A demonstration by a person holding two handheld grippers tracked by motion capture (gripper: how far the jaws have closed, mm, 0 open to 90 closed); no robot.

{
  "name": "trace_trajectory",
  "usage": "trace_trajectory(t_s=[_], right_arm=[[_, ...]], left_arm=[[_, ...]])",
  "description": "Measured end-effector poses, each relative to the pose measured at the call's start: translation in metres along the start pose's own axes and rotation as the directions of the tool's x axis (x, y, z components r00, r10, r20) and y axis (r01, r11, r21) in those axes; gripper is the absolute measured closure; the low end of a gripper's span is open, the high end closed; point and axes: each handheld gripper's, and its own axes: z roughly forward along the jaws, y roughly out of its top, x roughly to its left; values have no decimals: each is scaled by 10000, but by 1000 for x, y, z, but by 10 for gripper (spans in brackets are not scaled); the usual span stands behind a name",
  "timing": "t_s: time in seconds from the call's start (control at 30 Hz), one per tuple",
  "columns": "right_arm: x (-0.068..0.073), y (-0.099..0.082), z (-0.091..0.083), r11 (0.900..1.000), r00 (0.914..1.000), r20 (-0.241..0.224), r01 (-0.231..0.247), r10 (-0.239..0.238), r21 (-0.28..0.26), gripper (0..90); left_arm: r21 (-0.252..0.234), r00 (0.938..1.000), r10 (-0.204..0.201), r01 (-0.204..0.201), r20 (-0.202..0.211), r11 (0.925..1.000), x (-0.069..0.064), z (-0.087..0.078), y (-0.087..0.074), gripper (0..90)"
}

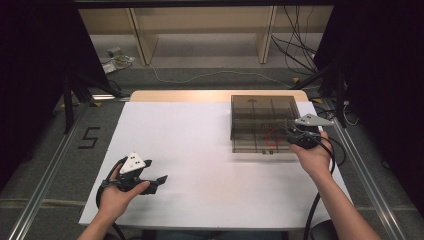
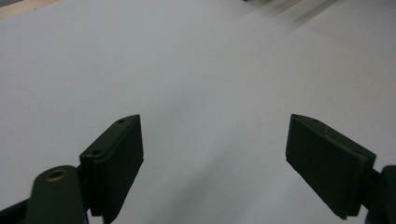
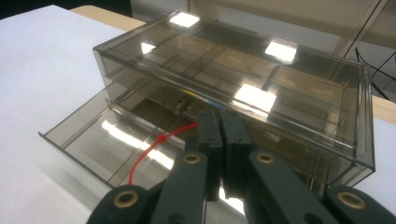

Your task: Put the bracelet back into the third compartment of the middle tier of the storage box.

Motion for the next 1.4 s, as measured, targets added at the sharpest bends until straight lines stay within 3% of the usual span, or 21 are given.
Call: trace_trajectory(t_s=[1.4], right_arm=[[-11,-4,-6,10000,9995,317,-46,44,53,887]], left_arm=[[-9,10000,-9,9,0,10000,0,-1,0,190]])
